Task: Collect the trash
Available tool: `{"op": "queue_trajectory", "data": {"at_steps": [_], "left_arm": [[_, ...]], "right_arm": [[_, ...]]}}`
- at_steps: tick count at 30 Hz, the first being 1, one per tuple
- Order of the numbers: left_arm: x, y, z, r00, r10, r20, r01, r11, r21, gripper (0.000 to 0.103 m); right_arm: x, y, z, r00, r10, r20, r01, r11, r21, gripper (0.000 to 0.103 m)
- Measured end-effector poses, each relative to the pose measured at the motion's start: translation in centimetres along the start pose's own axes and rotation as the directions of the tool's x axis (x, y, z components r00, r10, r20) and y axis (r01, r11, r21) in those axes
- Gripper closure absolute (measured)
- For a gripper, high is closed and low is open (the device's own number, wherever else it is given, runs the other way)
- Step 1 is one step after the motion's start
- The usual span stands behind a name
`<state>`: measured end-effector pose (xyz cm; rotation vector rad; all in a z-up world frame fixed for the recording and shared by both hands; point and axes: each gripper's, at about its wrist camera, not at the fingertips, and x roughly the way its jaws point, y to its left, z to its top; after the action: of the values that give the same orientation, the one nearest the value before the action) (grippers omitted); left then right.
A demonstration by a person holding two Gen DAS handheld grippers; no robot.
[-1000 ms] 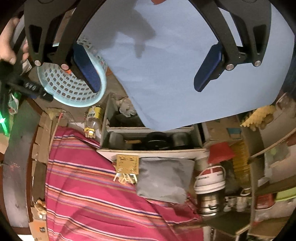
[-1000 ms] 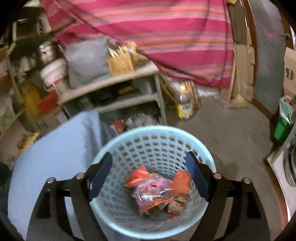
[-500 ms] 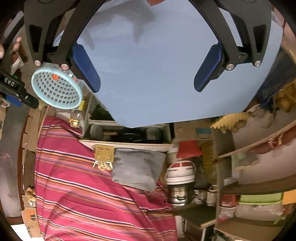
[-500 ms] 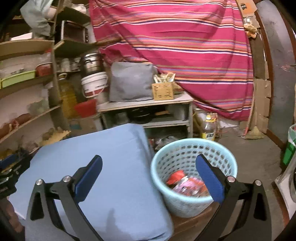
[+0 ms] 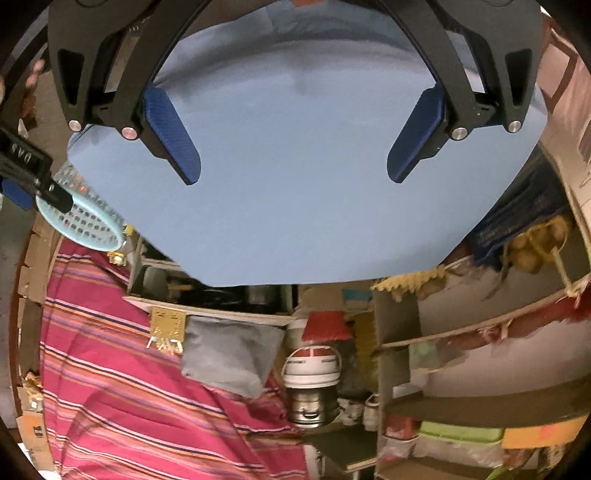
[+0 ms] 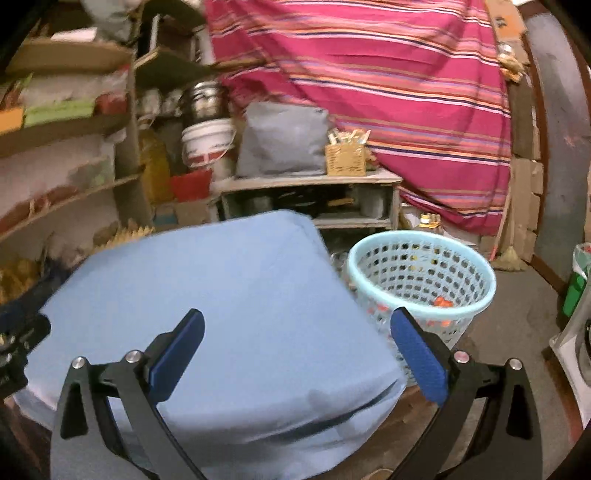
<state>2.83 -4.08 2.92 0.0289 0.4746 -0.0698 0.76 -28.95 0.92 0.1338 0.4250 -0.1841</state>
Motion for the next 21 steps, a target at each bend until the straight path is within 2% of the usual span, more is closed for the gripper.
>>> {"op": "queue_trajectory", "data": {"at_steps": [3,8,14,21], "left_arm": [[-0.4,1.4,-1.0,1.0,0.021,-0.001,-0.021,1.0,-0.023,0.005],[-1.0,2.5,-2.4,0.999,0.053,0.006,-0.053,0.998,-0.032,0.005],[-0.6,3.0,-3.5,0.998,0.052,-0.02,-0.053,0.998,-0.03,0.005],[-0.5,3.4,-3.4,0.998,0.056,-0.003,-0.056,0.998,-0.036,0.005]], "right_arm": [[-0.7,1.4,-0.8,1.0,0.024,-0.001,-0.024,1.0,-0.015,0.004],[-1.7,3.6,-1.0,0.999,0.016,0.029,-0.014,0.998,-0.068,0.004],[-2.8,5.0,-2.1,0.998,0.048,0.04,-0.045,0.996,-0.078,0.005],[-2.7,5.7,-2.8,0.998,0.048,0.029,-0.045,0.995,-0.093,0.005]]}}
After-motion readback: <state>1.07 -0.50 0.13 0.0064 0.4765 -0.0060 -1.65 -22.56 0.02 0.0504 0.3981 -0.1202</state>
